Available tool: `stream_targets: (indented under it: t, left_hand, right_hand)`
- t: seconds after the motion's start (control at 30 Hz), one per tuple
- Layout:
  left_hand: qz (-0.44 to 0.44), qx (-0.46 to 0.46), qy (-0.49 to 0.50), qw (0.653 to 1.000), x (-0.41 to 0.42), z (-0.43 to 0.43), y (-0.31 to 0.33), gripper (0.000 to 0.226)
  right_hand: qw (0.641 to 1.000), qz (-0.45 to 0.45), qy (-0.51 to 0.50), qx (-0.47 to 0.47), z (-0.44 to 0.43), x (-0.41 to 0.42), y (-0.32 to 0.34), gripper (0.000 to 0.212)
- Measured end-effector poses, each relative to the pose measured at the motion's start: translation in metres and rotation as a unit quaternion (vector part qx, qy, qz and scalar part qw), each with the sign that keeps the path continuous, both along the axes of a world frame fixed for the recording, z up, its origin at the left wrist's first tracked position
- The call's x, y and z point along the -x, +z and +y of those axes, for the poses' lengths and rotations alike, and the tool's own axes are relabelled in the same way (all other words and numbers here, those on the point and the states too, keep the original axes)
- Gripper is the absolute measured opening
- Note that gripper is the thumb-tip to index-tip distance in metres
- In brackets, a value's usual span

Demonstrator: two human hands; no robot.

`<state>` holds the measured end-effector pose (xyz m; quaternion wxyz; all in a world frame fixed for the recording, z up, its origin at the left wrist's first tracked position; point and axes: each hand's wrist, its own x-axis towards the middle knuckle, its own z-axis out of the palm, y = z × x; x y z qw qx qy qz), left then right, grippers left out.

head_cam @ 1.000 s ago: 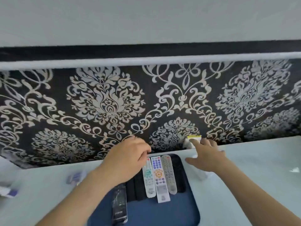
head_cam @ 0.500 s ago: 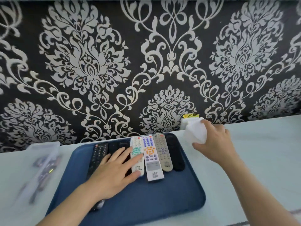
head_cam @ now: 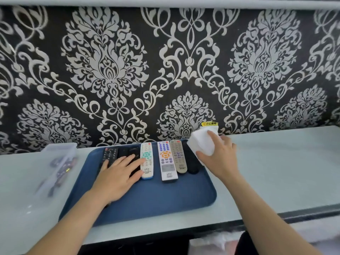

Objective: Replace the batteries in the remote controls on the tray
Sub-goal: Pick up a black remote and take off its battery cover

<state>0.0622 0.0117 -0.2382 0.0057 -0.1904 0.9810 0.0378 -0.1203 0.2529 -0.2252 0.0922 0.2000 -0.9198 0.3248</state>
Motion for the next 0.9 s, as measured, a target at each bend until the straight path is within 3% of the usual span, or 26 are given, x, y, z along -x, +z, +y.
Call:
stream_targets:
  t: [0.13, 0.27, 0.4, 0.53, 0.63, 0.7, 0.9]
  left_hand:
    - [0.098, 0.003, -0.003, 0.995, 0.009, -0.006, 0.001, 0.070]
    - [0.255, -0.176, -0.052, 0.949, 0.034, 0.013, 0.028, 0.044]
    - [0.169, -0.316, -0.072, 0.931, 0.050, 0.031, 0.034, 0.060]
    - [0.052, -0.115, -0.070, 0.990, 0.055, 0.025, 0.013, 0.067]
    - [-0.018, -0.103, -0.088, 0.991, 0.061, 0.041, 0.003, 0.084]
    - [-0.051, -0.052, -0.098, 0.993, 0.066, 0.052, -0.001, 0.081]
    - [-0.050, -0.031, -0.087, 0.994, 0.074, 0.058, 0.001, 0.086]
  right_hand:
    - [0.986, -0.015, 0.165, -0.001, -0.018, -0.006, 0.025, 0.077]
    - [0.954, -0.095, 0.285, 0.012, -0.033, -0.007, 0.042, 0.077]
    - [0.950, -0.142, 0.277, 0.021, -0.043, 0.005, 0.037, 0.080]
    - [0.973, -0.118, 0.167, 0.102, -0.032, 0.025, 0.029, 0.066]
    - [0.985, -0.101, 0.114, 0.080, -0.013, 0.042, 0.023, 0.065]
    - [0.989, -0.100, 0.100, 0.035, -0.002, 0.054, 0.018, 0.065]
    - [0.986, -0.118, 0.104, -0.055, 0.026, 0.072, 0.008, 0.062]
